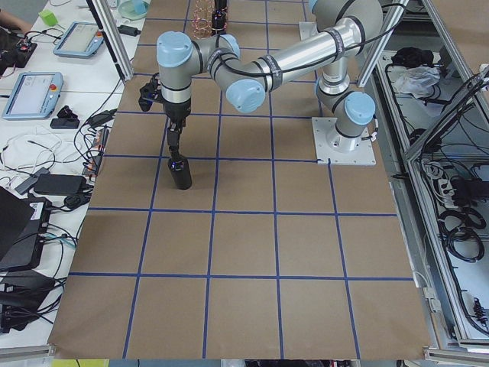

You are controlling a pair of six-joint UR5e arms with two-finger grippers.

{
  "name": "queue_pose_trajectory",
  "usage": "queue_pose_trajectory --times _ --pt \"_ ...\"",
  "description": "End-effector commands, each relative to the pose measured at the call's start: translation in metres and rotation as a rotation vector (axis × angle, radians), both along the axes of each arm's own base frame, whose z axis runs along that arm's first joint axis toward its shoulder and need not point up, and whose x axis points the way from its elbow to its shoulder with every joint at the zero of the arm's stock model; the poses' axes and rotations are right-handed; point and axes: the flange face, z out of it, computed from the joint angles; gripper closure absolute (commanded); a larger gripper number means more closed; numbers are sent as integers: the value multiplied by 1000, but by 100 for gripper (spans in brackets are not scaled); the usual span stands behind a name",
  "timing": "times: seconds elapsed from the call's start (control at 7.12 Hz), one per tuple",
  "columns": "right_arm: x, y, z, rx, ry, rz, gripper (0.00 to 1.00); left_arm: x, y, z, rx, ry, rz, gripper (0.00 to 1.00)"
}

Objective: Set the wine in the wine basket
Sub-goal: 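Close the left gripper around the dark bottle's neck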

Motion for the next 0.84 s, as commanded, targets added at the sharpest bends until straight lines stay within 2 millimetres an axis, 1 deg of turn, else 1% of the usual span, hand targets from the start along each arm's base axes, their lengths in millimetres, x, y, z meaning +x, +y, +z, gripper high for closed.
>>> queue_pose_trajectory --times 0.0,0.14,0.28,0.42,0.56,0.7 --pt "0 -8 7 -76 1 3 0 9 -19 -43 2 70 16 0" --pt "2 -9 3 -72 -1 1 0 13 -26 -59 5 67 9 0" --pt "3 -7 4 -75 1 7 0 15 -28 -66 8 69 9 3" --pt "4 -7 6 -81 -1 4 0 16 -30 -70 11 71 15 6" --pt "4 -3 12 -92 1 4 0 16 -30 -72 12 76 18 9" --pt "4 5 20 -101 6 4 0 16 -31 -73 14 75 18 15"
